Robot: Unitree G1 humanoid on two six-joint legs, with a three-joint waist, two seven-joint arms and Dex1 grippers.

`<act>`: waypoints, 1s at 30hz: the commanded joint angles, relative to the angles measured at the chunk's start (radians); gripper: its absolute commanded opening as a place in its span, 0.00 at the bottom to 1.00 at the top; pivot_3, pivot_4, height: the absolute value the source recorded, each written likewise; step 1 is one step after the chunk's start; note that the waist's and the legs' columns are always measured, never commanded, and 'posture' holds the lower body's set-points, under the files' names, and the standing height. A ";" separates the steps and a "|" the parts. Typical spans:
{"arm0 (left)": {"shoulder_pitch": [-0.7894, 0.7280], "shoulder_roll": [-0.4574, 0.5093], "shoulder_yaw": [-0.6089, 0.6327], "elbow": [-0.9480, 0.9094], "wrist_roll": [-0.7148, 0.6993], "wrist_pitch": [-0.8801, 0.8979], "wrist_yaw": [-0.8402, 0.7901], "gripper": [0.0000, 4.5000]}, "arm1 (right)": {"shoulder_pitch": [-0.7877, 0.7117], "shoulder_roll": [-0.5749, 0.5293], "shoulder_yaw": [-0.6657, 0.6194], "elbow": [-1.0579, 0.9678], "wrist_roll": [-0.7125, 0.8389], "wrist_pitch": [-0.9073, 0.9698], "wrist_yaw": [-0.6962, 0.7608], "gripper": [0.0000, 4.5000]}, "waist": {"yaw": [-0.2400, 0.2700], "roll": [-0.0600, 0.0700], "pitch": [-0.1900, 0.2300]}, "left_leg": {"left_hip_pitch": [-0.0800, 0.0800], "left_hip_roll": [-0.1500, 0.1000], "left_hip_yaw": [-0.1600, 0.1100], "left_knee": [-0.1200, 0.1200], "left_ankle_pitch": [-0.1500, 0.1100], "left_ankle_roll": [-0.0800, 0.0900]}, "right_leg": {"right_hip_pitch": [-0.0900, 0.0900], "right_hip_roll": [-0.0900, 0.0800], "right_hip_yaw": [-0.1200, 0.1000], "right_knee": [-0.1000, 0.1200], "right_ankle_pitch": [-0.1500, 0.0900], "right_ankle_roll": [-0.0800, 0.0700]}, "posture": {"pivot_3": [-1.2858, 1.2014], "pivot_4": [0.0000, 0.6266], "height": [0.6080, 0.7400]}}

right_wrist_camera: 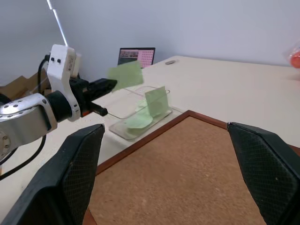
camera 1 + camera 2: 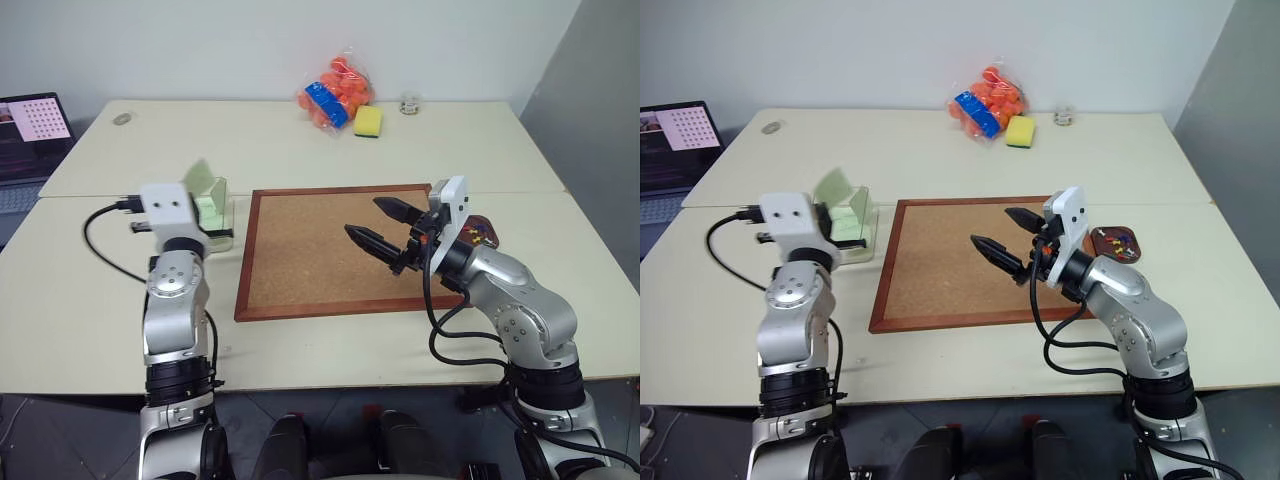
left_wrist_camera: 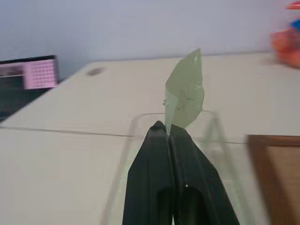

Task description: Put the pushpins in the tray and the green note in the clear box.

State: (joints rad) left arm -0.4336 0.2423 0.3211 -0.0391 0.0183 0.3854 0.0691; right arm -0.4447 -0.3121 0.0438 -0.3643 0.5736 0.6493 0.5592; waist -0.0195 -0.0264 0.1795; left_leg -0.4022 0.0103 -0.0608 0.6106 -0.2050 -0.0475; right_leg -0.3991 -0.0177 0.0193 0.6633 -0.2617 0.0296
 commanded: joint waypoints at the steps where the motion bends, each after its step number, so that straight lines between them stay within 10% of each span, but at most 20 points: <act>1: -0.026 0.004 0.015 0.026 -0.013 0.000 0.029 0.14 | -0.029 -0.002 -0.006 -0.015 0.011 -0.014 0.015 1.00 | 0.006 0.000 0.000 | 0.000 0.000 0.000 0.000 0.000 0.000 | 0.000 -0.001 0.000 0.000 0.000 0.000 | 0.52 0.24 1.00; 21: -0.067 0.028 0.003 0.121 -0.072 -0.041 0.004 0.99 | -0.021 -0.018 -0.032 -0.009 -0.004 -0.029 -0.016 1.00 | 0.008 0.000 0.000 | 0.000 0.000 0.000 0.000 0.000 0.000 | 0.000 0.000 -0.001 0.000 0.003 -0.004 | 0.52 0.24 1.00; 30: -0.038 0.044 -0.065 0.055 -0.110 -0.058 -0.102 0.99 | -0.017 -0.025 -0.034 -0.013 -0.034 -0.035 -0.048 1.00 | 0.007 0.000 0.000 | 0.000 0.000 0.000 0.000 0.000 0.000 | 0.000 0.000 -0.001 0.000 0.003 -0.004 | 0.52 0.24 1.00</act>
State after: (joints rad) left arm -0.4761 0.2744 0.2990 0.0857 -0.0676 0.3627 0.0451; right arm -0.4530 -0.3287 0.0310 -0.3501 0.5637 0.6416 0.5341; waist -0.0121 -0.0268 0.1795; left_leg -0.4021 0.0103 -0.0606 0.6108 -0.2050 -0.0476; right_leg -0.3989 -0.0180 0.0186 0.6633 -0.2590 0.0256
